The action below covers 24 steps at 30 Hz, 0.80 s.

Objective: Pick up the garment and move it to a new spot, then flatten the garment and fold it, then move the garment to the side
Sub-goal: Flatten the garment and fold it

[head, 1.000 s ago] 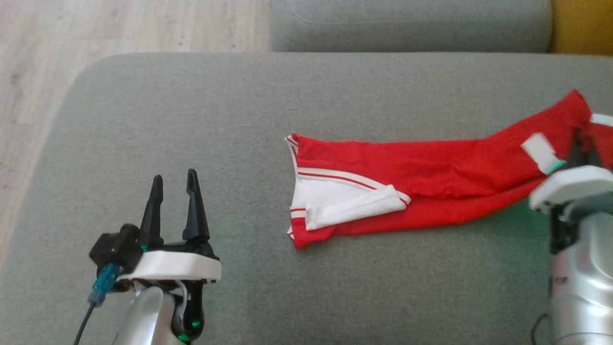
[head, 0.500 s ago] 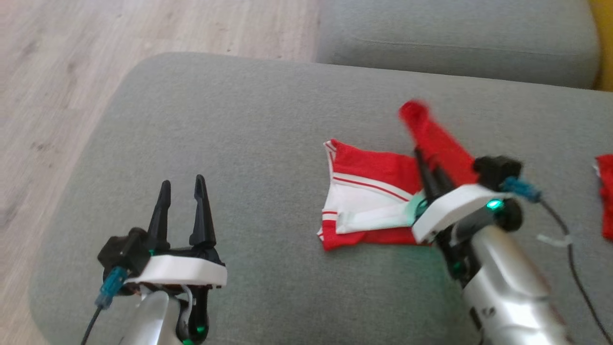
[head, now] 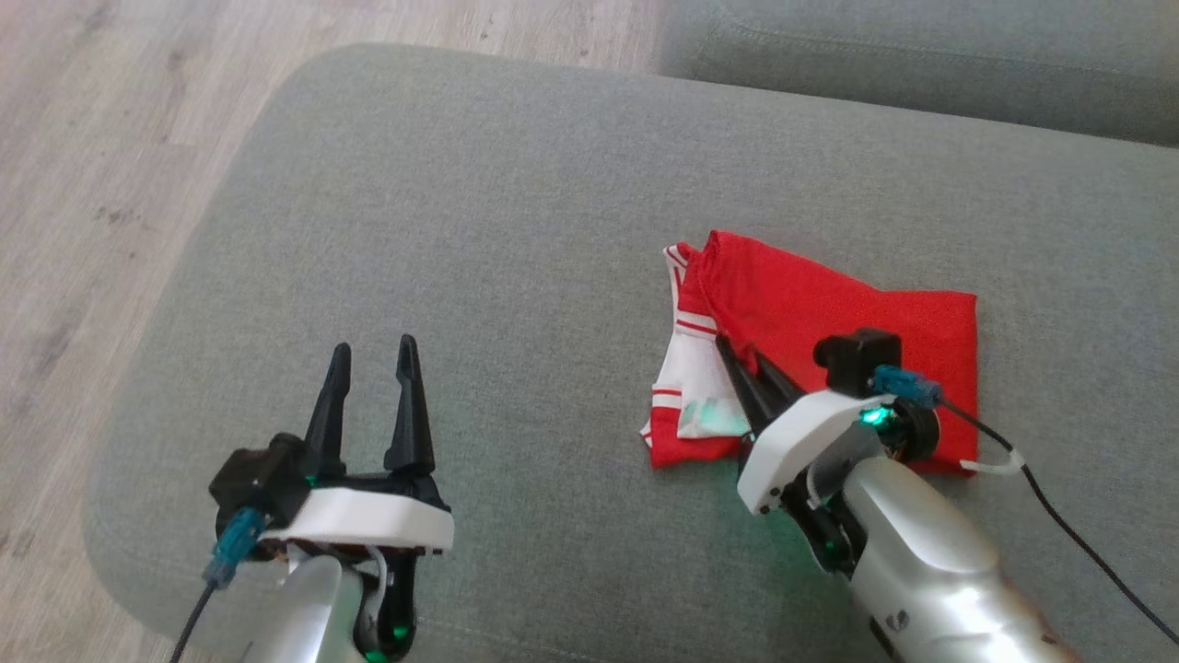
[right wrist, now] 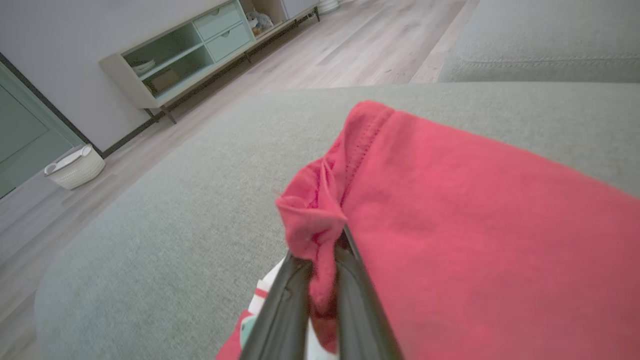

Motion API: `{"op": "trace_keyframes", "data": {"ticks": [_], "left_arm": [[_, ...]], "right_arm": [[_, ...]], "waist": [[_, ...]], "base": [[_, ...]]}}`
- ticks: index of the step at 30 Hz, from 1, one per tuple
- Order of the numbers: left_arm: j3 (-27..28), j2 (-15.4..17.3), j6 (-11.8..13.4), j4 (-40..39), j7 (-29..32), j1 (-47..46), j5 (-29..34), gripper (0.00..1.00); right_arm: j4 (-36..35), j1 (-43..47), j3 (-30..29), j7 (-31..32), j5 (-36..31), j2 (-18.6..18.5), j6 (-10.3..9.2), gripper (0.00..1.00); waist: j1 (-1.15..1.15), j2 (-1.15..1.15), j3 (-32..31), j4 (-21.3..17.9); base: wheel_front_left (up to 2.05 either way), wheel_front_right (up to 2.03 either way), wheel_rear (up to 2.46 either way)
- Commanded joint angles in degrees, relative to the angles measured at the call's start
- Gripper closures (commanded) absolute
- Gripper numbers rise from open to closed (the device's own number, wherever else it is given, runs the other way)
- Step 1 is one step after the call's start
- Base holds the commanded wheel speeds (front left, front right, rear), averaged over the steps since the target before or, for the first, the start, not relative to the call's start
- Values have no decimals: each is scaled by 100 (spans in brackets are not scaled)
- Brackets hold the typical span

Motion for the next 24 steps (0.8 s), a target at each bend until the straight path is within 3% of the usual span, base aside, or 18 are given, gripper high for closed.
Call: {"op": "trace_keyframes", "data": {"ticks": [1, 2, 3, 4, 9, 13, 16, 19, 24], "left_arm": [[147, 27, 25, -202, -46, -300, -63, 0], [148, 27, 28, -205, -46, -308, -69, 0], [151, 27, 33, -207, -46, -316, -76, 0], [148, 27, 35, -205, -46, -323, -81, 0], [177, 27, 57, -177, -46, -339, -81, 0], [239, 27, 29, -179, -46, -349, -2, 0], [297, 27, 16, -199, -46, -333, 74, 0], [350, 27, 2, -241, -46, -294, 122, 0], [462, 27, 11, -412, -46, -210, 274, 0]], "right_arm": [[-57, -175, 134, -84, 13, 58, 37, 100], [25, -196, 150, -97, -16, 58, 37, 94], [93, -224, 180, -130, -88, 58, 37, 4], [85, -209, 296, -90, -65, 58, 37, 0], [-467, -166, 958, -72, 262, 59, 37, 0], [-534, -340, 778, -351, 183, 59, 37, 0], [-413, -464, 240, -555, -225, 59, 37, 0], [-501, -433, -671, -632, -948, 59, 37, 0], [-1763, 318, -2289, -640, -2369, 59, 37, 0]], "waist": [[-1, 0, 53, 32], [-1, 0, 75, 37], [-1, 0, 95, 37], [-1, 0, 109, 41], [-1, 0, 101, -61], [-1, 0, 9, -243], [-1, 0, -87, -409], [-1, 0, -175, -583], [-1, 0, -281, -862]], "base": [[0, 0, 0], [0, 0, 0], [0, 0, 0], [0, 0, 0], [0, 0, 0], [0, 0, 0], [0, 0, 0], [0, 0, 0], [0, 0, 0]]}}
